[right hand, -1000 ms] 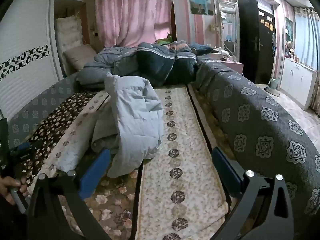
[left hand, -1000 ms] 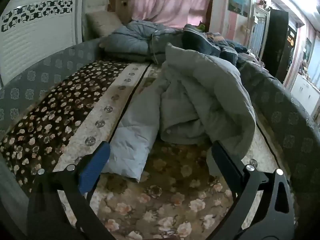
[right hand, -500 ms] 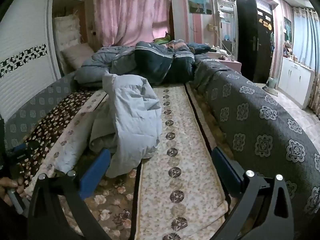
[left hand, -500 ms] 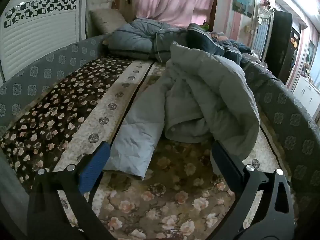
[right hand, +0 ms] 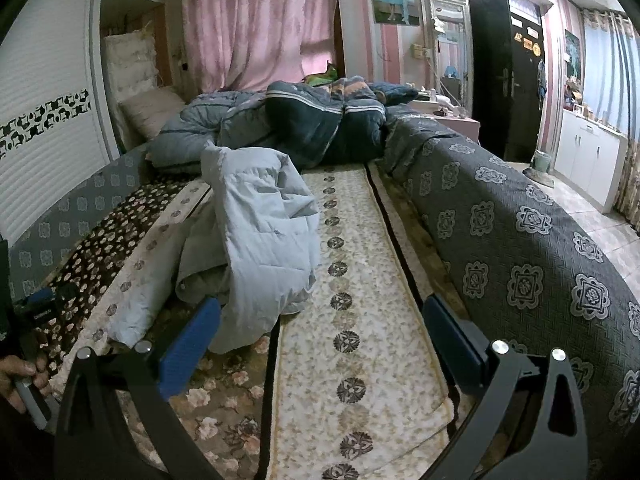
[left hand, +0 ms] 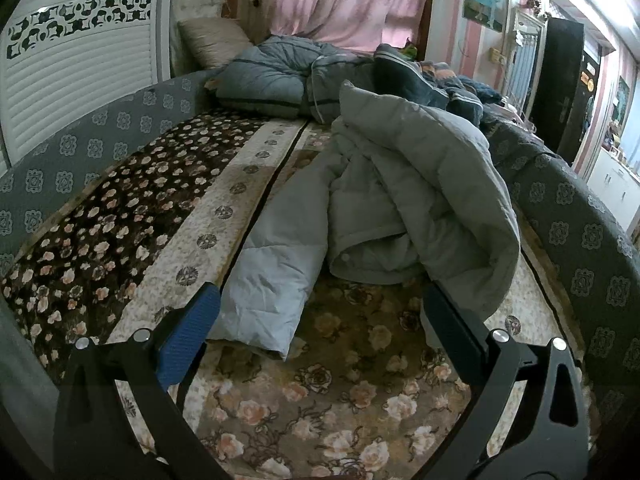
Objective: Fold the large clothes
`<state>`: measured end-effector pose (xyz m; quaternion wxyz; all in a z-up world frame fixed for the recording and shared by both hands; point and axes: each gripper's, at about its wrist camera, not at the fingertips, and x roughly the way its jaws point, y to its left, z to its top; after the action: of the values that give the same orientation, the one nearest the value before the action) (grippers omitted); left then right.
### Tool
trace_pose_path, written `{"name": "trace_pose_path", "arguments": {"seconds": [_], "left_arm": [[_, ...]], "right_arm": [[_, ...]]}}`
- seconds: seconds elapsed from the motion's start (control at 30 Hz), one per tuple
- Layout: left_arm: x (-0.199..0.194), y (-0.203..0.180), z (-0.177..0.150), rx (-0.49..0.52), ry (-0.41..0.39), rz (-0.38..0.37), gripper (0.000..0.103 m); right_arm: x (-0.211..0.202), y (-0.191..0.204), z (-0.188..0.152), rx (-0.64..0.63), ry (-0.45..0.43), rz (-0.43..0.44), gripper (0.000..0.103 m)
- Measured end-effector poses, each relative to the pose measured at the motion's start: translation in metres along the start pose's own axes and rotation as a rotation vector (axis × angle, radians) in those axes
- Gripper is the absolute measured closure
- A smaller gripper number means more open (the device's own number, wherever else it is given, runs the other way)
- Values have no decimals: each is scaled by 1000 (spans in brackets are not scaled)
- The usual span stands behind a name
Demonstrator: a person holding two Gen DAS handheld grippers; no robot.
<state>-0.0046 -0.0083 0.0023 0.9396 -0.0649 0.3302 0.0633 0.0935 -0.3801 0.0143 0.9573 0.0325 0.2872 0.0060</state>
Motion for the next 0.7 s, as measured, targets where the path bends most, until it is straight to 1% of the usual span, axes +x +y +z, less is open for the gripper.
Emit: {"name": "trace_pose_path", "arguments": {"seconds": [0.7], "left_arm": [[-1,2,-2,-15,0,2,3]], "right_arm": [[0,0,1,1,1,0,2]]}}
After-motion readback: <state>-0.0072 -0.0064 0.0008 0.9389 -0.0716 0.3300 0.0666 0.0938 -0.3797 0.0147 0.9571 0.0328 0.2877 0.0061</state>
